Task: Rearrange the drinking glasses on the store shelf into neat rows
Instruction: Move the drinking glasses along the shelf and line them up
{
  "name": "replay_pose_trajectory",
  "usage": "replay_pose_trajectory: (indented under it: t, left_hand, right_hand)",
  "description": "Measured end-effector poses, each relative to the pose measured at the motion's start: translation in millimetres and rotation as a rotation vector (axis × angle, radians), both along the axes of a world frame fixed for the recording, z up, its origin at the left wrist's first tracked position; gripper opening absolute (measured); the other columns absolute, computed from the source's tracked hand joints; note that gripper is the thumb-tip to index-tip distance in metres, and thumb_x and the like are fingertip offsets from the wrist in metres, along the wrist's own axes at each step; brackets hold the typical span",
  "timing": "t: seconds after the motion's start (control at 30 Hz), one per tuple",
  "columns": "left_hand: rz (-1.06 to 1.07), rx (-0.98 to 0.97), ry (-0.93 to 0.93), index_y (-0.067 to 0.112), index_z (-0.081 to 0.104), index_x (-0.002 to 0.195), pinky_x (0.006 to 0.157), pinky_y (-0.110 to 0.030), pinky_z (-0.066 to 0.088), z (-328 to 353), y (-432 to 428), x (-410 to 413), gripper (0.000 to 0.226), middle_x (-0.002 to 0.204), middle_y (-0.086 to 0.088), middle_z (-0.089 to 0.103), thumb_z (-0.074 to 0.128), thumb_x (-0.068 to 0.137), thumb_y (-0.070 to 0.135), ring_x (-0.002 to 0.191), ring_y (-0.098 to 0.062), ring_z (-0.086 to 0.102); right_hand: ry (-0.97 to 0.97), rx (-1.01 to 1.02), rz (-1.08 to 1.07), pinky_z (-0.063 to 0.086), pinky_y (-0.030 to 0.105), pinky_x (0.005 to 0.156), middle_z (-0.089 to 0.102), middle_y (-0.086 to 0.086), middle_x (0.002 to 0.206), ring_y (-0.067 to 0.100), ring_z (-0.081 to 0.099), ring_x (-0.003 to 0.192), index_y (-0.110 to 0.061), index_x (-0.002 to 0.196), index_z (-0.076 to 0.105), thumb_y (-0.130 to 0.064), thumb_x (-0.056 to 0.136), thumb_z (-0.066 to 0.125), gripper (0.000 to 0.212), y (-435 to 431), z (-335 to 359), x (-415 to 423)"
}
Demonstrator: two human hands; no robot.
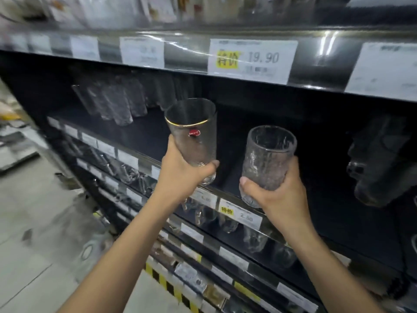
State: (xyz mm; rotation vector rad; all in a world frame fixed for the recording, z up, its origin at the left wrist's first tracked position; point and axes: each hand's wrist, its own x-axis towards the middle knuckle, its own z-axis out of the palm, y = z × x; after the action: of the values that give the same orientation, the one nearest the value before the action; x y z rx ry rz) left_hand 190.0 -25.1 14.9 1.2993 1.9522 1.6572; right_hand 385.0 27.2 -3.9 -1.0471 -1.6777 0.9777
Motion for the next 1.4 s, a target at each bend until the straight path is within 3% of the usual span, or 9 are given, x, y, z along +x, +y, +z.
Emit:
replay_pose_trajectory:
  t: [0.17, 0.37, 0.47, 0.67, 0.8, 0.9, 1.0, 1.23, 1.4]
  left_hand:
    - [0.099, -0.018, -0.016, 0.023, 0.049, 0.126, 0.095, -0.037, 0.053, 3.9, -43.9, -52.7, 0.075, 0.113, 0.010, 0.068, 0.089, 0.062, 0.030, 0.106, -0.004, 0.065]
    - [0.236, -0.006, -0.011, 0.035, 0.046, 0.119, 0.073, 0.003, 0.041, 2.0, -99.7, -119.6, 0.070, 0.105, 0.026, 0.059, 0.089, 0.066, 0.018, 0.094, 0.022, 0.056]
    - [0.328, -0.008, -0.031, 0.043, 0.045, 0.113, 0.076, -0.003, 0.044, -0.6, -128.3, -166.7, 0.070, 0.106, 0.026, 0.061, 0.090, 0.063, 0.025, 0.097, 0.018, 0.058]
    - [0.483, -0.027, -0.054, 0.030, 0.046, 0.127, 0.097, -0.035, 0.051, -11.0, -185.3, -262.0, 0.089, 0.119, 0.012, 0.065, 0.087, 0.051, 0.050, 0.110, -0.005, 0.063]
    - [0.572, -0.059, -0.064, 0.029, 0.047, 0.122, 0.095, -0.044, 0.053, -20.3, -217.2, -321.7, 0.083, 0.116, 0.008, 0.067, 0.087, 0.052, 0.050, 0.108, -0.012, 0.065]
    - [0.632, -0.068, -0.088, 0.027, 0.046, 0.123, 0.094, -0.045, 0.054, -26.2, -236.4, -361.1, 0.088, 0.116, 0.003, 0.067, 0.088, 0.050, 0.052, 0.108, -0.016, 0.066]
    - [0.673, -0.047, -0.108, 0.029, 0.042, 0.127, 0.097, -0.045, 0.052, -27.8, -248.3, -395.5, 0.095, 0.121, 0.001, 0.063, 0.088, 0.048, 0.054, 0.113, -0.018, 0.064]
    - [0.693, -0.008, -0.126, 0.034, 0.048, 0.111, 0.094, -0.038, 0.054, -32.7, -247.9, -489.4, 0.067, 0.108, 0.010, 0.067, 0.089, 0.062, 0.018, 0.100, -0.004, 0.067]
    - [0.700, -0.044, -0.118, 0.028, 0.048, 0.116, 0.091, -0.033, 0.055, -31.1, -223.8, -574.1, 0.069, 0.106, 0.011, 0.067, 0.089, 0.062, 0.021, 0.098, -0.001, 0.067]
  right_hand:
    - [0.028, 0.009, 0.135, 0.046, 0.012, 0.073, 0.063, -0.024, 0.103, -0.012, 0.061, 0.091, -0.048, 0.104, 0.046, -0.039, 0.064, 0.086, 0.057, -9.5, 8.8, -61.6]
    - [0.024, 0.022, 0.294, 0.048, 0.008, 0.070, 0.065, -0.023, 0.099, -0.009, 0.063, 0.090, -0.040, 0.104, 0.049, -0.038, 0.062, 0.086, 0.056, -26.8, 10.3, -157.2]
    - [-0.001, 0.031, 0.384, 0.049, 0.010, 0.068, 0.064, -0.022, 0.098, -0.011, 0.062, 0.088, -0.040, 0.104, 0.048, -0.039, 0.063, 0.086, 0.056, -40.8, 11.3, -213.9]
    - [0.000, 0.051, 0.521, 0.045, 0.005, 0.065, 0.061, -0.023, 0.101, -0.015, 0.057, 0.090, -0.038, 0.106, 0.046, -0.035, 0.066, 0.086, 0.057, -75.9, 3.7, -329.0]
    - [-0.008, 0.028, 0.623, 0.049, 0.013, 0.075, 0.060, -0.023, 0.106, -0.013, 0.058, 0.095, -0.040, 0.116, 0.045, -0.037, 0.068, 0.086, 0.064, -100.6, -5.2, -397.7]
    - [-0.028, 0.009, 0.681, 0.051, 0.023, 0.085, 0.059, -0.022, 0.112, -0.007, 0.060, 0.101, -0.041, 0.121, 0.043, -0.041, 0.068, 0.086, 0.069, -115.3, -10.1, -442.5]
    - [-0.045, 0.010, 0.717, 0.042, 0.003, 0.072, 0.054, -0.033, 0.104, -0.024, 0.052, 0.092, -0.045, 0.117, 0.039, -0.041, 0.070, 0.085, 0.066, -124.9, -11.8, -485.1]
    - [-0.070, -0.012, 0.774, 0.035, -0.007, 0.063, 0.036, -0.043, 0.091, -0.040, 0.040, 0.080, -0.047, 0.096, 0.032, -0.032, 0.073, 0.086, 0.061, -123.4, -18.2, -591.3]
    - [-0.033, -0.034, 0.764, 0.040, 0.004, 0.068, 0.055, -0.032, 0.101, -0.021, 0.053, 0.090, -0.046, 0.111, 0.041, -0.040, 0.068, 0.086, 0.063, -100.1, -21.9, -685.1]
